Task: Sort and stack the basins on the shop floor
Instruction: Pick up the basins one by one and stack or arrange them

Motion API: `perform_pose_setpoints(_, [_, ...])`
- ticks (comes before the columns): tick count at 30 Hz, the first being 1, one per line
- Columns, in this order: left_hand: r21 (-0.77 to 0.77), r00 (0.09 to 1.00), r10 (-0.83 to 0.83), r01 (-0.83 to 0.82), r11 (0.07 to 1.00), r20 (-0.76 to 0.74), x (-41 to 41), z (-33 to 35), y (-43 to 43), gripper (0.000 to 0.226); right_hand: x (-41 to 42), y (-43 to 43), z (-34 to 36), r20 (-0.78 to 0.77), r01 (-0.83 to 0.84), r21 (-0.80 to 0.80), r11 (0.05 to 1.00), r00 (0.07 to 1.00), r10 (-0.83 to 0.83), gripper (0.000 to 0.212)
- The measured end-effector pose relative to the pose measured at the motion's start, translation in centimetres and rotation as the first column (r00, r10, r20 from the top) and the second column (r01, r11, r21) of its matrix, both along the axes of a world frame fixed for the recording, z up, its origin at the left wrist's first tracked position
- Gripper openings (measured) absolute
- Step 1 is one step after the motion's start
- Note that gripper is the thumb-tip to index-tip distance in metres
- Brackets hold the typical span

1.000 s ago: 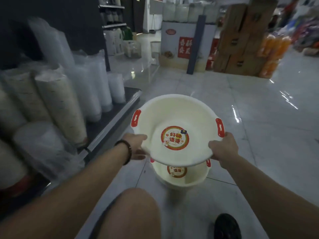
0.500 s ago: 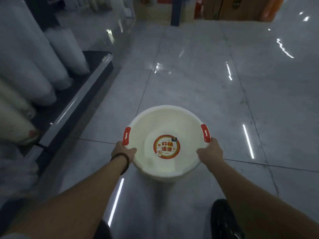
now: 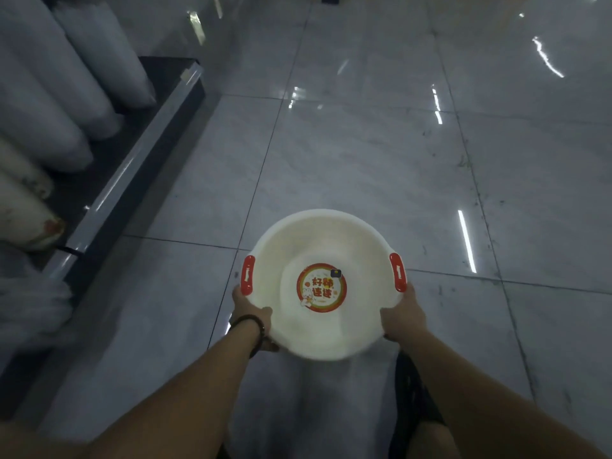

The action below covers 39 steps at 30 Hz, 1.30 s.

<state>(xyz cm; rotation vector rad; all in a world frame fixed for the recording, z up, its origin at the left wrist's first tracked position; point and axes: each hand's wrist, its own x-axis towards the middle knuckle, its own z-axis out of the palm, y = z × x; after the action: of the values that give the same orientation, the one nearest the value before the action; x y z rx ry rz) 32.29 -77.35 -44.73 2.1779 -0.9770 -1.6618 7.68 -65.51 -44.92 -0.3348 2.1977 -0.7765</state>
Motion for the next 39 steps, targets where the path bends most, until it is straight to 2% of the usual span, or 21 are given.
perform_pose_setpoints(4, [0.11, 0.997, 0.013, -0.005, 0.994, -0.071, 1.3, 0.3, 6.0, 0.055, 1.2, 6.7, 0.7, -0.025, -0.008, 0.071, 0.997, 1.0, 0.009, 0.069])
perform_pose_setpoints(6, [0.119, 0.994, -0.031, 0.043, 0.992, -0.102, 1.4, 0.8, 7.9, 0.051, 1.5, 9.6, 1.4, -0.028, -0.018, 0.117, 0.993, 0.999, 0.021, 0.075])
perform_pose_setpoints(8, [0.092, 0.987, -0.106, 0.117, 0.989, -0.119, 1.6, 1.7, 9.1, 0.049, 1.3, 11.4, 2.2, -0.047, -0.088, 0.192, 0.977, 0.994, 0.099, 0.085])
perform_pose_setpoints(10, [0.104, 0.976, -0.205, 0.212, 0.972, -0.073, 2.5, 2.9, 9.7, 0.046, 1.0, 12.2, 3.3, -0.077, -0.177, 0.288, 0.941, 0.975, 0.207, 0.089])
perform_pose_setpoints(12, [0.171, 0.945, -0.323, 0.326, 0.93, -0.047, 3.6, 4.9, 10.2, 0.04, 0.9, 12.4, 4.8, -0.083, -0.259, 0.4, 0.879, 0.945, 0.316, 0.076])
perform_pose_setpoints(13, [0.206, 0.911, -0.413, 0.406, 0.89, -0.014, 4.3, 6.3, 10.3, 0.042, 1.1, 12.3, 5.7, -0.078, -0.307, 0.452, 0.838, 0.922, 0.38, 0.062])
perform_pose_setpoints(15, [0.232, 0.773, -0.628, 0.597, 0.768, 0.089, 5.4, 9.7, 9.9, 0.05, 1.8, 11.8, 7.6, -0.064, -0.401, 0.502, 0.767, 0.867, 0.495, 0.043])
perform_pose_setpoints(17, [0.188, 0.628, -0.752, 0.729, 0.658, 0.2, 6.3, 13.6, 9.3, 0.048, 3.3, 10.4, 10.2, -0.052, -0.523, 0.486, 0.7, 0.782, 0.621, 0.039])
perform_pose_setpoints(19, [0.111, 0.539, -0.788, 0.8, 0.589, 0.299, 7.2, 18.0, 9.1, 0.045, 5.5, 8.9, 13.6, -0.034, -0.632, 0.43, 0.645, 0.703, 0.711, 0.035])
perform_pose_setpoints(23, [-0.065, 0.494, -0.744, 0.849, 0.524, 0.45, 11.1, 27.4, 11.0, 0.043, 11.8, 6.0, 21.3, -0.084, -0.787, 0.263, 0.559, 0.558, 0.825, 0.029])
perform_pose_setpoints(27, [-0.206, 0.582, -0.695, 0.808, 0.552, 0.422, 18.0, 35.4, 15.4, 0.037, 21.5, 4.9, 29.7, -0.265, -0.916, 0.12, 0.382, 0.341, 0.902, 0.026])
perform_pose_setpoints(28, [-0.232, 0.583, -0.673, 0.807, 0.542, 0.455, 19.9, 37.0, 16.8, 0.035, 24.2, 5.1, 31.7, -0.306, -0.936, 0.094, 0.339, 0.297, 0.905, 0.025])
perform_pose_setpoints(30, [-0.276, 0.542, -0.579, 0.829, 0.485, 0.609, 23.8, 39.5, 19.2, 0.03, 29.3, 5.9, 35.5, -0.387, -0.966, 0.045, 0.256, 0.219, 0.896, 0.024])
perform_pose_setpoints(32, [-0.328, 0.545, -0.454, 0.818, 0.472, 0.705, 27.8, 41.4, 21.0, 0.029, 34.0, 6.7, 39.0, -0.493, -0.987, 0.019, 0.162, 0.131, 0.86, 0.024])
perform_pose_setpoints(36, [-0.433, 0.587, -0.225, 0.76, 0.485, 0.778, 35.3, 43.8, 24.2, 0.03, 42.2, 8.2, 44.4, -0.635, -1.0, 0.019, 0.015, -0.001, 0.773, 0.027])
perform_pose_setpoints(39, [-0.53, 0.679, -0.101, 0.649, 0.546, 0.727, 40.7, 44.0, 26.1, 0.026, 47.8, 9.2, 46.6, -0.685, -0.999, 0.019, -0.049, -0.049, 0.727, 0.026])
